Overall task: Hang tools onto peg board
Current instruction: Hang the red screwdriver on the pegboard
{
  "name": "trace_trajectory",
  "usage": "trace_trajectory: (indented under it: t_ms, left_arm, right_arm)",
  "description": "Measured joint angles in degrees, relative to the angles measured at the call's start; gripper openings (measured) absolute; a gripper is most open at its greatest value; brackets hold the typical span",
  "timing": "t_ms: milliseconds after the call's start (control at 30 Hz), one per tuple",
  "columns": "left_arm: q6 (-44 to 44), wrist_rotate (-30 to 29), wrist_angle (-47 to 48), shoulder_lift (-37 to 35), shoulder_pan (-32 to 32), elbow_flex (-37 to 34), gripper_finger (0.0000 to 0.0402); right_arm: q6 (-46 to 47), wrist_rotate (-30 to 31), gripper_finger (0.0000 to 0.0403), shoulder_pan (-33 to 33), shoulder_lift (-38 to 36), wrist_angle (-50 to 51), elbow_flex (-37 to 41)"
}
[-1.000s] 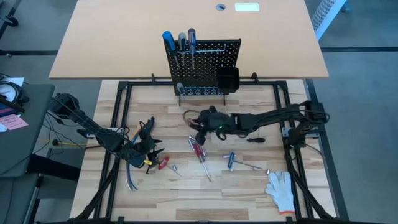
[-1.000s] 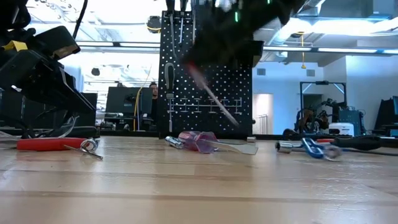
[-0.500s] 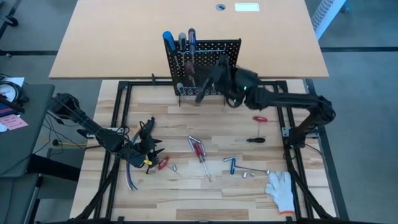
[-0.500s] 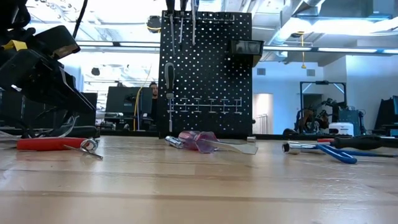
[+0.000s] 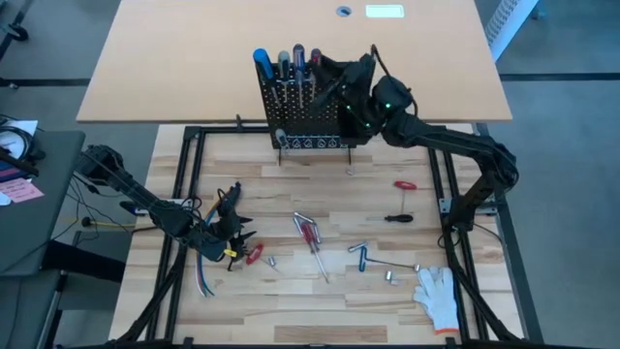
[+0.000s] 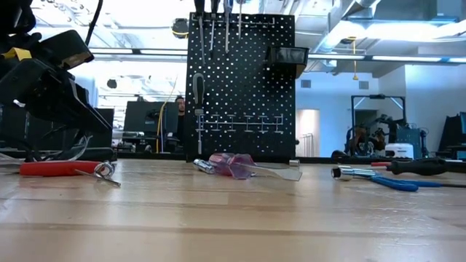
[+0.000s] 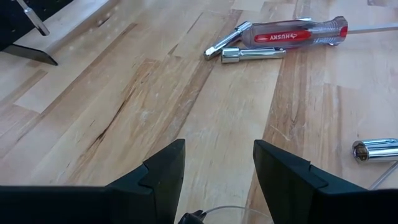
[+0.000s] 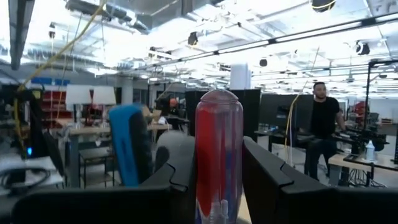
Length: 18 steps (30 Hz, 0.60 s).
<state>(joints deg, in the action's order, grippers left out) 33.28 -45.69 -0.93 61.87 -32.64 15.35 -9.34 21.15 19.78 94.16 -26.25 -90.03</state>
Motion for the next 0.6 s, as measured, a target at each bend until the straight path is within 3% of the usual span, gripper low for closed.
trace_trajectory:
  t_ms: [500, 600]
  left_arm:
    - [-0.05, -0.37, -0.05, 0.0, 0.0, 0.0, 0.0185]
    - [-0.05, -0.39, -0.05, 0.02, 0.0, 0.0, 0.0185]
  right_arm:
    - [5.67, -1.7, 0.0091, 3.48, -0.05, 5.83, -0.01]
    - [6.85, -1.73, 0.0105, 3.76, -0.05, 6.68, -0.01]
